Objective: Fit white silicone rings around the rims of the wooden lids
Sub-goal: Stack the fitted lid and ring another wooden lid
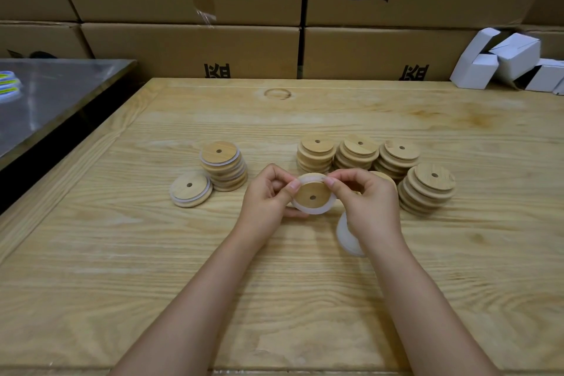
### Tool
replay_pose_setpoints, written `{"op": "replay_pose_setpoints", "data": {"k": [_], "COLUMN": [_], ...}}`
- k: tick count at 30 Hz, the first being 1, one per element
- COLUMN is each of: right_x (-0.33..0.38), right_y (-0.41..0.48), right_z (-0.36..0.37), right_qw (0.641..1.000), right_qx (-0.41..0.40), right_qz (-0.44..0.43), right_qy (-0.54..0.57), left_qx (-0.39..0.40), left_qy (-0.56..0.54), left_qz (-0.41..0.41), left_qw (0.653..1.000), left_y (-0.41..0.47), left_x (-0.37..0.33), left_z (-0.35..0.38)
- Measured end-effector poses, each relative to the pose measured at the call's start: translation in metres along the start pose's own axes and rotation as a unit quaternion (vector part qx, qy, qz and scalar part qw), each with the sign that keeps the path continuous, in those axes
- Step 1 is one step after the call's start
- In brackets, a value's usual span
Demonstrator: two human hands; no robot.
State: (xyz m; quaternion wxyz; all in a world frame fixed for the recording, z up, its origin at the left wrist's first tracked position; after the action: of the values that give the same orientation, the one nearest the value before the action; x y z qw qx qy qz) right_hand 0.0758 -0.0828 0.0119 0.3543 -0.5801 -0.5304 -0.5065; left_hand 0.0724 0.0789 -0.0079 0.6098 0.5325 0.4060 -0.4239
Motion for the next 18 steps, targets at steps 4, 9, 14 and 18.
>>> {"op": "replay_pose_setpoints", "data": {"k": [4, 9, 14, 18], "right_x": [0.0002, 0.0017, -0.0006, -0.0049], "right_y": [0.0004, 0.0012, 0.0015, 0.0024], "right_z": [0.0013, 0.0014, 0.0012, 0.0016], "right_qw": [1.0, 1.0, 0.999, 0.998], "right_qx": [0.007, 0.016, 0.028, 0.039], "right_qz": [0.003, -0.002, 0.013, 0.036], "right_qy": [0.003, 0.008, 0.018, 0.024], "left_qx": [-0.016, -0.034, -0.006, 0.021], "left_qy": [0.005, 0.008, -0.001, -0.009], "left_qz": [-0.002, 0.001, 0.006, 0.012], "left_qw": [1.0, 0.999, 1.0, 1.0], "left_y": [0.0004, 0.0014, 0.0015, 0.0007], "left_x": [0.0005, 0.002, 0.0015, 0.0007], "left_z": [-0.001, -0.0035, -0.0041, -0.0049]}}
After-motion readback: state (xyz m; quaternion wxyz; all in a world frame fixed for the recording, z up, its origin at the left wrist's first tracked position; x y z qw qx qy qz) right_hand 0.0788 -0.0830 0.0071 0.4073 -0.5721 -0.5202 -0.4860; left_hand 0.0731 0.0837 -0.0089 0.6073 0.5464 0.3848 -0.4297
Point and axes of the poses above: each hand's wrist, its own y-axis towards the middle knuckle, its own z-axis out of the palm, x = y × z, the point moved 6 cm from there along y, towards the middle knuckle, and after that the axes turned 9 degrees about z, right-handed, at the moved point
